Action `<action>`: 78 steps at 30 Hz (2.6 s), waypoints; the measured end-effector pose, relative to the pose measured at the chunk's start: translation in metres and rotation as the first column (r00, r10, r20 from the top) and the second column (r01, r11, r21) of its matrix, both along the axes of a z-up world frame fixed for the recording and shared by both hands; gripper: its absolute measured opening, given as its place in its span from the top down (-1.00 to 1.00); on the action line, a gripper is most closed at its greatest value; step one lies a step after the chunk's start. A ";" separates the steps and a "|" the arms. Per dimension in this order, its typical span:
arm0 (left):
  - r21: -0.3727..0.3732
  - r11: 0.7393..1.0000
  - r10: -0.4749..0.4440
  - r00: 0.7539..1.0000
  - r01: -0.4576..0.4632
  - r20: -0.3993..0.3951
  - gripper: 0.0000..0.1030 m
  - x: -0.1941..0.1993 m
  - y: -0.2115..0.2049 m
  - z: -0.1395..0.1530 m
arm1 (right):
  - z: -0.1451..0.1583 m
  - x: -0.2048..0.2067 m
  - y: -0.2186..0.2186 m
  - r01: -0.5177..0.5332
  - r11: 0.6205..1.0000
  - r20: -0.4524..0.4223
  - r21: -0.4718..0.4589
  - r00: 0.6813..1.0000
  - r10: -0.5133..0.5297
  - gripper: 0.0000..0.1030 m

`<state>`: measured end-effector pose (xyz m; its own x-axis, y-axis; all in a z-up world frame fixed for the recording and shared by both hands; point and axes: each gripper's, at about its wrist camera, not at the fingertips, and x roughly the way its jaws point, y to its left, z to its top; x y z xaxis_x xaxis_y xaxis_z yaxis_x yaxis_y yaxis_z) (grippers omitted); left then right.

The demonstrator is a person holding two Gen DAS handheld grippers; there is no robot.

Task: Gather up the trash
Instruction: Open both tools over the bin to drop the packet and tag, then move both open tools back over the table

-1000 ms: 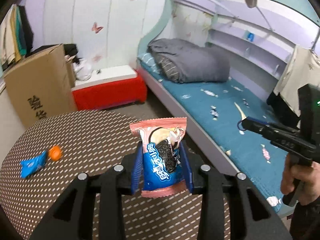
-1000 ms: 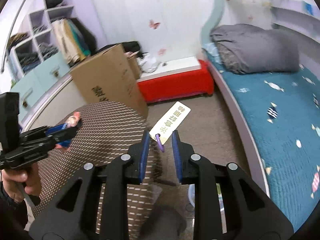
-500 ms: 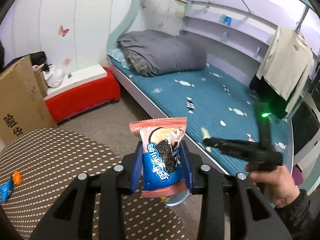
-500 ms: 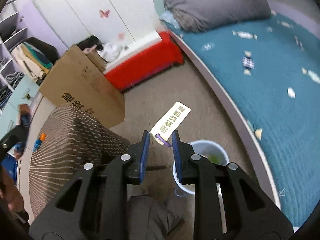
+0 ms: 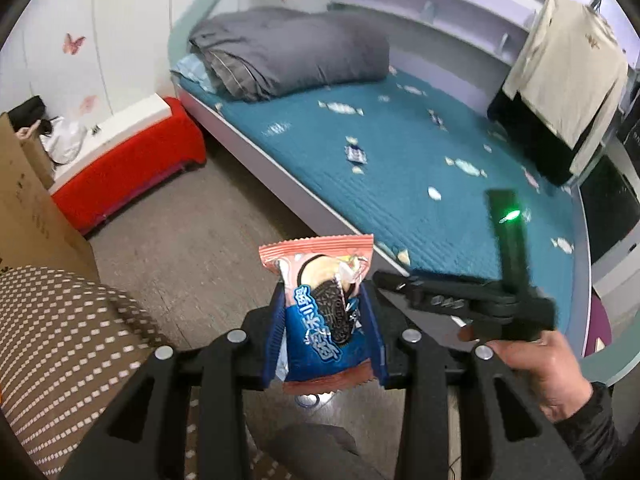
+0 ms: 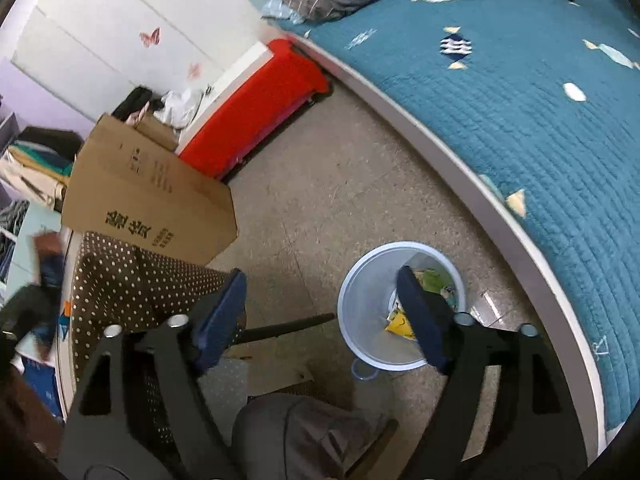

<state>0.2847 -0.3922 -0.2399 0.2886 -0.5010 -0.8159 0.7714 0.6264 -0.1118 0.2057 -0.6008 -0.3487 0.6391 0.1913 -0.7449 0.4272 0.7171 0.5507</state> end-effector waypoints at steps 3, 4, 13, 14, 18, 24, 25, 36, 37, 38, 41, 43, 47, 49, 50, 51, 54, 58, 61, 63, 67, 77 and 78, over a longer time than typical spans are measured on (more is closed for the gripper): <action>0.029 0.999 -0.021 0.999 0.022 -0.027 0.30 0.004 -0.015 -0.014 | 0.007 -0.013 -0.012 0.042 0.999 0.025 0.008 0.999 -0.043 -0.60; 0.040 0.999 -0.027 0.999 0.028 -0.036 0.28 0.006 -0.021 -0.018 | 0.010 -0.015 -0.014 0.049 0.999 0.032 0.006 0.998 -0.049 -0.61; 0.114 0.993 0.009 0.999 -0.005 -0.035 -0.71 0.020 -0.040 -0.035 | 0.031 -0.034 -0.021 0.109 0.994 0.070 -0.025 0.992 -0.107 -0.79; 0.106 0.994 0.021 0.999 -0.017 -0.036 -0.73 0.022 -0.037 -0.033 | 0.032 -0.033 -0.018 0.103 0.994 0.068 -0.027 0.993 -0.101 -0.81; 0.076 0.995 0.066 0.998 -0.065 -0.015 -0.78 0.022 -0.016 -0.020 | 0.033 -0.034 -0.003 0.094 0.995 0.057 -0.041 0.994 -0.092 -0.88; 0.034 0.993 0.112 0.993 -0.114 0.042 -0.81 0.013 0.020 0.006 | 0.041 -0.032 0.014 0.097 0.993 0.058 -0.060 0.994 -0.093 -0.88; 0.028 0.992 0.118 0.992 -0.119 0.049 -0.81 0.012 0.025 0.010 | 0.044 -0.031 0.018 0.089 0.994 0.063 -0.061 0.994 -0.085 -0.88; -0.045 0.987 0.156 0.983 -0.153 0.100 -0.81 -0.008 0.074 0.046 | 0.086 -0.026 0.058 0.018 0.992 0.107 -0.125 0.994 -0.004 -0.88; -0.054 0.985 0.167 0.980 -0.162 0.106 -0.81 -0.008 0.081 0.050 | 0.091 -0.025 0.063 0.011 0.991 0.112 -0.135 0.994 0.005 -0.88; -0.061 0.984 0.175 0.979 -0.169 0.108 -0.81 -0.009 0.085 0.052 | 0.095 -0.025 0.066 0.005 0.990 0.116 -0.142 0.993 0.012 -0.88; -0.081 0.977 0.208 0.971 -0.199 0.120 -0.81 -0.009 0.104 0.060 | 0.108 -0.021 0.081 -0.025 0.985 0.129 -0.168 0.991 0.047 -0.88; -0.092 0.971 0.230 0.964 -0.219 0.132 -0.82 -0.009 0.119 0.065 | 0.117 -0.018 0.094 -0.047 0.980 0.131 -0.196 0.989 0.074 -0.88; -0.111 0.959 0.278 0.947 -0.262 0.162 -0.83 -0.009 0.150 0.073 | 0.133 -0.012 0.116 -0.080 0.968 0.139 -0.238 0.984 0.116 -0.88; -0.119 0.951 0.303 0.937 -0.285 0.176 -0.83 -0.008 0.167 0.077 | 0.142 -0.007 0.129 -0.098 0.962 0.147 -0.257 0.979 0.139 -0.88; -0.122 0.948 0.313 0.933 -0.295 0.178 -0.83 -0.007 0.173 0.077 | 0.146 -0.005 0.134 -0.106 0.958 0.151 -0.265 0.977 0.150 -0.88; -0.126 0.944 0.325 0.928 -0.306 0.180 -0.83 -0.006 0.181 0.078 | 0.151 -0.003 0.142 -0.117 0.954 0.154 -0.277 0.974 0.164 -0.88; -0.140 0.930 0.363 0.913 -0.341 0.186 -0.83 -0.002 0.209 0.082 | 0.164 0.006 0.162 -0.153 0.942 0.167 -0.297 0.963 0.210 -0.88; -0.147 0.911 0.410 0.889 -0.386 0.206 -0.84 0.005 0.246 0.082 | 0.176 0.020 0.197 -0.219 0.917 0.170 -0.333 0.943 0.287 -0.88; -0.148 0.897 0.441 0.871 -0.417 0.216 -0.84 0.010 0.276 0.080 | 0.181 0.033 0.220 -0.266 0.897 0.162 -0.352 0.927 0.338 -0.88; -0.144 0.882 0.470 0.854 -0.448 0.221 -0.84 0.015 0.299 0.078 | 0.183 0.045 0.239 -0.301 0.881 0.154 -0.366 0.913 0.377 -0.88; -0.141 0.853 0.521 0.825 -0.502 0.218 -0.84 0.024 0.339 0.071 | 0.181 0.068 0.274 -0.367 0.851 0.141 -0.375 0.885 0.444 -0.88; -0.132 0.779 0.626 0.756 -0.613 0.188 -0.84 0.048 0.421 0.049 | 0.163 0.125 0.365 -0.519 0.758 0.077 -0.394 0.804 0.590 -0.88; -0.126 0.776 0.630 0.753 -0.618 0.190 -0.84 0.050 0.426 0.047 | 0.160 0.130 0.372 -0.534 0.749 0.069 -0.393 0.795 0.603 -0.88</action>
<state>0.3343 0.0340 -0.1931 0.7116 -0.1885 -0.6769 0.2188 0.9749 -0.0414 0.3354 -0.2288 -0.1890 0.6211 0.3231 -0.7140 -0.2022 0.9463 0.2523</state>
